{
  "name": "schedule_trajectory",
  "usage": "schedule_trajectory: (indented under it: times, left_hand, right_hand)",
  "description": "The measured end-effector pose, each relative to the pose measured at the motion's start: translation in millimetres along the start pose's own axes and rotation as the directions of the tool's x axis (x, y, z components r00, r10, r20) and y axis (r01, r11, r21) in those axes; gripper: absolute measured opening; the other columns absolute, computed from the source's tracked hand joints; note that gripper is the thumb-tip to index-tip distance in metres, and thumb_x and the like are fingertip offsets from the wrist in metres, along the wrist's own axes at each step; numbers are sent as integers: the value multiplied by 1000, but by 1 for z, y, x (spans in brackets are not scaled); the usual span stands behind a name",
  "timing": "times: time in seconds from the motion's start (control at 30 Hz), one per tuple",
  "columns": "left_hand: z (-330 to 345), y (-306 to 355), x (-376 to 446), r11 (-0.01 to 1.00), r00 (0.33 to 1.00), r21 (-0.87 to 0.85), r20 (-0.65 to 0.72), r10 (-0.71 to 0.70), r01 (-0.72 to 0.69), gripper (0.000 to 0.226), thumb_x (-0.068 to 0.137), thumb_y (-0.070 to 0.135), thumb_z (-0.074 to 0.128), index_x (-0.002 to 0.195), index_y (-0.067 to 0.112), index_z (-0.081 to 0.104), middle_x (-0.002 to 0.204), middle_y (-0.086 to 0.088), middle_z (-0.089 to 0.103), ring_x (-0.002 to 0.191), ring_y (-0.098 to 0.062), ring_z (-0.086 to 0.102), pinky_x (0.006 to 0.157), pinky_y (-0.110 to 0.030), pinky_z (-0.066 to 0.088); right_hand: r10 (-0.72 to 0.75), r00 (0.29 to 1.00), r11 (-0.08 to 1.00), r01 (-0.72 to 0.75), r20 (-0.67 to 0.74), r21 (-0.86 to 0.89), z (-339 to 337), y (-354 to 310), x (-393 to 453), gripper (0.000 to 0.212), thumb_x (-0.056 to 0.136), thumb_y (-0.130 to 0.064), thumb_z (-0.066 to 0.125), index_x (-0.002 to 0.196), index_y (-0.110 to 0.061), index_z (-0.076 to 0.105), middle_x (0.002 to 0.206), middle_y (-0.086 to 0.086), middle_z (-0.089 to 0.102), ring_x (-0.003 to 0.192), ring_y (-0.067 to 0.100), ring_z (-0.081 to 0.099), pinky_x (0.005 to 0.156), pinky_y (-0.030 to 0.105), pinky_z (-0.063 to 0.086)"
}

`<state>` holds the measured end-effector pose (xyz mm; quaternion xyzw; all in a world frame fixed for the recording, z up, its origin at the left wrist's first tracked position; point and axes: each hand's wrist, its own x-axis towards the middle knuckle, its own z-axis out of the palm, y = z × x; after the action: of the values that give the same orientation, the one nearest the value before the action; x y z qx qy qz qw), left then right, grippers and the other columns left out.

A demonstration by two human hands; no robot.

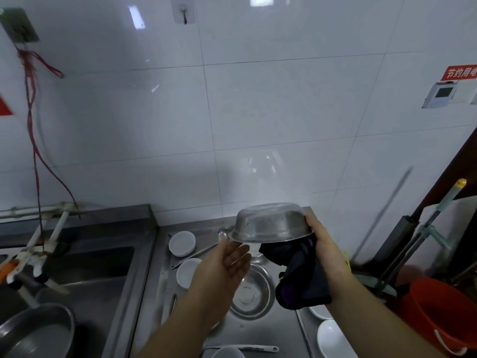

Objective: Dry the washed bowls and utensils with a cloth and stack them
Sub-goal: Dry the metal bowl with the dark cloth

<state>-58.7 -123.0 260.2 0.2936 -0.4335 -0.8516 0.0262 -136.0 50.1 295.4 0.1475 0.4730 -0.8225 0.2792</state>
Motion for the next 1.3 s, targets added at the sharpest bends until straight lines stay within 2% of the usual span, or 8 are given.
schedule_trajectory:
  times: [0.27,0.4,0.5,0.6,0.7,0.83,0.97,1.3]
  left_hand:
    - [5,10,3,941,999,-337,5,-37,36,22,103,8,58,115,-6,70,101,-19,78,84,-22,79,71,-30,66]
    - [5,29,4,965,995,-244,14,100,-94,20,98,6,61,111,-5,72,97,-20,77,81,-23,78,74,-32,67]
    - [-3,38,11,980,981,-59,7,193,-192,24,100,8,62,118,-5,71,105,-23,76,86,-27,76,76,-37,66]
    - [-10,41,12,973,976,81,28,214,-215,27,104,15,61,126,0,69,112,-23,76,91,-29,76,78,-40,62]
    - [-4,40,5,957,971,171,88,222,-234,27,105,19,60,123,3,71,107,-20,77,87,-26,76,77,-38,61]
    - [14,35,-13,940,953,216,208,222,-266,27,105,19,57,114,5,78,90,-16,77,73,-19,74,67,-32,60]
    - [26,31,-28,962,941,150,288,180,-230,25,91,19,61,100,14,84,107,-22,78,90,-29,78,72,-35,65]
    - [11,25,-24,941,932,227,321,171,-250,31,103,23,52,112,9,79,112,-23,76,99,-34,73,78,-35,62]
  right_hand:
    - [-37,999,998,35,-39,-51,-15,21,-6,64,102,-51,52,64,-8,81,54,10,69,42,20,67,43,24,52]
    - [-89,991,967,61,-103,-247,-78,54,32,46,102,-34,58,101,7,80,79,17,76,77,31,70,89,40,52]
    - [-86,987,945,39,-132,-324,-76,49,25,35,95,-10,59,63,-2,71,58,12,66,62,28,59,68,36,50]
    - [-67,990,974,38,-127,-224,-44,21,8,23,96,-12,57,79,1,65,51,13,65,44,24,63,48,27,54]
    - [-261,964,962,265,59,-69,-18,2,-10,23,104,-17,60,119,-5,73,97,15,80,80,29,76,76,41,63]
    - [-644,700,518,696,308,-498,-5,12,-18,34,103,-8,64,122,-35,71,108,-27,76,99,-5,70,85,13,53]
    - [-504,359,-223,824,785,-520,-7,33,-11,48,102,-34,60,150,-27,54,154,-24,49,144,3,45,120,31,35]
    - [-545,331,-378,723,771,-578,9,22,-7,57,99,-39,56,151,-17,54,153,-4,56,147,12,44,122,40,35]
